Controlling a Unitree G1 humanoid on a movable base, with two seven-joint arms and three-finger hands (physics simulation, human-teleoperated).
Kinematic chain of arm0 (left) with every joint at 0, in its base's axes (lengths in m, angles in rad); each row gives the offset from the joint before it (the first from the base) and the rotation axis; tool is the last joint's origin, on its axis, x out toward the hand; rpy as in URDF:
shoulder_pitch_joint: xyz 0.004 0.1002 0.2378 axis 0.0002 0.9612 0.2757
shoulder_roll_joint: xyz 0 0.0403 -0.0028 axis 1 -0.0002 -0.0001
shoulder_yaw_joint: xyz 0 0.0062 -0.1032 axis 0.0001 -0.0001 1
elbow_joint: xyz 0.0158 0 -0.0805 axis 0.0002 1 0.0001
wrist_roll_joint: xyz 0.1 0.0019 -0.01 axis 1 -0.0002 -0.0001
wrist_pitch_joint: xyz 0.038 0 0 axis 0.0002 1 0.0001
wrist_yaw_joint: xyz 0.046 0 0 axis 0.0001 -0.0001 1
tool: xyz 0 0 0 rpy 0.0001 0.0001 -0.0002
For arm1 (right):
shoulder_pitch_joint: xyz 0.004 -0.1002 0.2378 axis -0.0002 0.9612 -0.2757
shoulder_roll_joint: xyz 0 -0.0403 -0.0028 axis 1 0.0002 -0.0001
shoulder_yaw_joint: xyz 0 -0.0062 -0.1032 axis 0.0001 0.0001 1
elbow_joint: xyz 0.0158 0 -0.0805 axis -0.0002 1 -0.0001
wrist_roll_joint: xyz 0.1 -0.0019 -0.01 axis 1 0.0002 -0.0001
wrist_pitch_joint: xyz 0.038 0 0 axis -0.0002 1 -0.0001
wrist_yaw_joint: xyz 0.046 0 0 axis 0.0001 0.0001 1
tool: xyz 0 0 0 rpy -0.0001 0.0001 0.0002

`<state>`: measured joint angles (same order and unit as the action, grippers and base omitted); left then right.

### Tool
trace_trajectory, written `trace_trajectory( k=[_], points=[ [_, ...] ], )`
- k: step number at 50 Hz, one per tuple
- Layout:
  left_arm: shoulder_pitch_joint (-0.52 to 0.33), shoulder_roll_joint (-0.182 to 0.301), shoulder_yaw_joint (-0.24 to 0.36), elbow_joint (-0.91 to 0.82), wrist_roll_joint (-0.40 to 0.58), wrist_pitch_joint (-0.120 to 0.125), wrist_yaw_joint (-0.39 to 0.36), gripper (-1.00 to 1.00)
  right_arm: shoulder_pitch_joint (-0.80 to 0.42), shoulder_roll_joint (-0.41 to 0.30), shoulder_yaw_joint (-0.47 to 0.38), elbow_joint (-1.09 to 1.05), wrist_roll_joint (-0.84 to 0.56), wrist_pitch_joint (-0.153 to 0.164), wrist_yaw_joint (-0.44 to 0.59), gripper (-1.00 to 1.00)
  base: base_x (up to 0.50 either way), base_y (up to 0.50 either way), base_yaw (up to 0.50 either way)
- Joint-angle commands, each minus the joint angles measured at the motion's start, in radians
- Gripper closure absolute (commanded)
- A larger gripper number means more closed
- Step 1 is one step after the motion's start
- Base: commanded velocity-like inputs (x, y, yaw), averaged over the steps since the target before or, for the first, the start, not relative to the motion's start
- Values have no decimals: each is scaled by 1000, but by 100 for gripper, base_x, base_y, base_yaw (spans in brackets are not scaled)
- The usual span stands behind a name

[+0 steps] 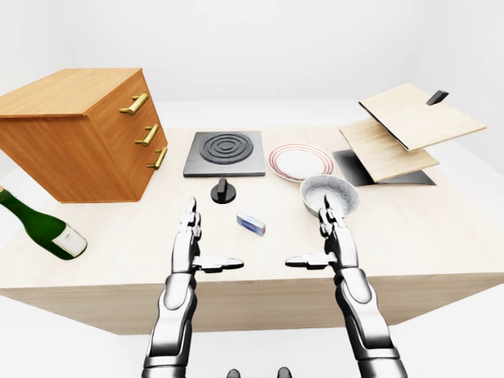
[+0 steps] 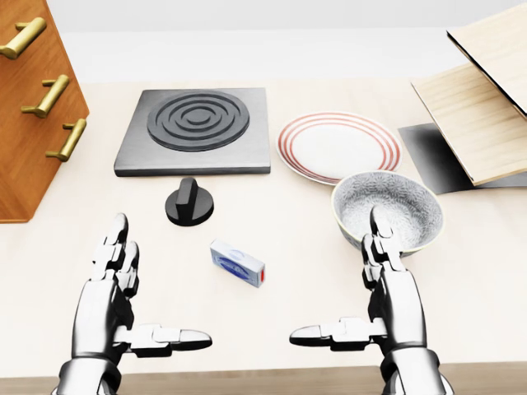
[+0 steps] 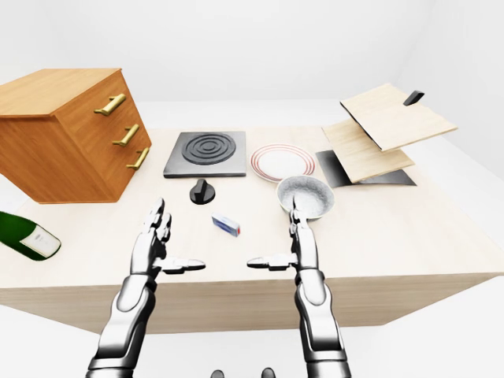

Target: Pick up the cream cheese and put it in the bowl.

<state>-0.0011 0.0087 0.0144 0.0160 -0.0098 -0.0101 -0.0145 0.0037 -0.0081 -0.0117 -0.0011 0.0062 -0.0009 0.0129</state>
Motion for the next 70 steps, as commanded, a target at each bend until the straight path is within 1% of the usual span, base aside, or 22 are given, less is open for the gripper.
trace_trajectory(
  k=[1, 4, 5, 9, 11, 13, 20, 21, 22, 26, 31, 35, 37, 38, 39, 42, 44, 49, 54, 58, 63, 70],
  points=[
    [-1, 13, 30, 59, -19, -35, -28, -100, 19, -9, -21, 0, 7, -5, 25, -100, 0, 0, 0],
    [6, 12, 27, 52, -14, -33, -28, -100, 18, -6, -25, 5, 27, 0, 33, -100, 0, 0, 0],
    [5, 13, 29, 46, -17, -26, -29, -100, 18, -8, -22, 10, 13, -9, 26, -100, 0, 0, 0],
    [0, 15, 34, 59, -17, -31, -28, -100, 8, -9, -26, 19, 17, -5, 27, -100, 0, 0, 0],
    [-1, 15, 35, 65, -18, -34, -28, -100, 4, -9, -32, 18, 38, 9, 35, -100, 0, 0, 0],
    [-3, 15, 36, 68, -23, -32, -30, -100, 9, -11, -30, 16, 34, -2, 39, -100, 16, 0, 0],
    [-11, 17, 39, 81, -29, -34, -33, -100, -1, -10, -27, 40, 27, -5, 34, -100, 50, 0, 0],
    [-13, 17, 41, 85, -31, -36, -33, -100, -1, -9, -24, 39, 24, -12, 33, -100, 50, 0, 0],
    [-13, 17, 41, 86, -32, -37, -34, -100, -1, -9, -20, 42, 14, -37, 31, -100, 50, 0, 0],
    [-14, 18, 40, 93, -32, -42, -35, -100, 0, -7, -13, 38, -8, -32, 19, -100, 9, 0, 0],
    [-24, 20, 45, 115, -37, -48, -34, -100, 2, -3, 2, 16, -19, -40, 24, -100, 0, 0, 0],
    [-33, 23, 48, 127, -41, -50, -35, -100, -2, 6, 33, -24, -42, -30, 28, -100, 0, 0, 0],
    [-34, 24, 50, 125, -41, -48, -33, -100, -1, 12, 57, -63, -63, -8, 34, -100, 0, 0, 0],
    [-33, 26, 51, 118, -43, -42, -36, -100, -14, 21, 75, -88, -78, 17, 29, -100, 0, 0, 0],
    [-33, 27, 52, 115, -45, -39, -37, -100, -22, 24, 84, -94, -89, 26, 26, -100, 0, 0, 0],
    [-36, 30, 59, 110, -49, -32, -38, -100, -53, 32, 111, -85, -136, 26, 15, -100, 0, 0, 0],
    [-36, 31, 61, 108, -51, -30, -38, -100, -73, 42, 122, -80, -149, 39, 10, -100, 0, 0, 0],
    [-52, 36, 69, 133, -51, -40, -36, -100, -143, 65, 150, 4, -208, 12, -4, -100, 0, 0, 0],
    [-57, 37, 69, 132, -52, -37, -34, -100, -161, 79, 162, 44, -232, -3, -7, -100, 0, 0, 0],
    [-60, 37, 68, 138, -53, -39, -33, -100, -163, 83, 167, 77, -244, -31, -8, -100, 0, 0, 0],
    [-63, 37, 68, 145, -55, -40, -34, -100, -179, 91, 172, 158, -272, -86, -19, -100, 0, 0, 0],
    [-63, 37, 69, 134, -63, -25, -35, -100, -232, 97, 175, 320, -353, -86, -67, -100, 0, 0, 0]
  ],
)
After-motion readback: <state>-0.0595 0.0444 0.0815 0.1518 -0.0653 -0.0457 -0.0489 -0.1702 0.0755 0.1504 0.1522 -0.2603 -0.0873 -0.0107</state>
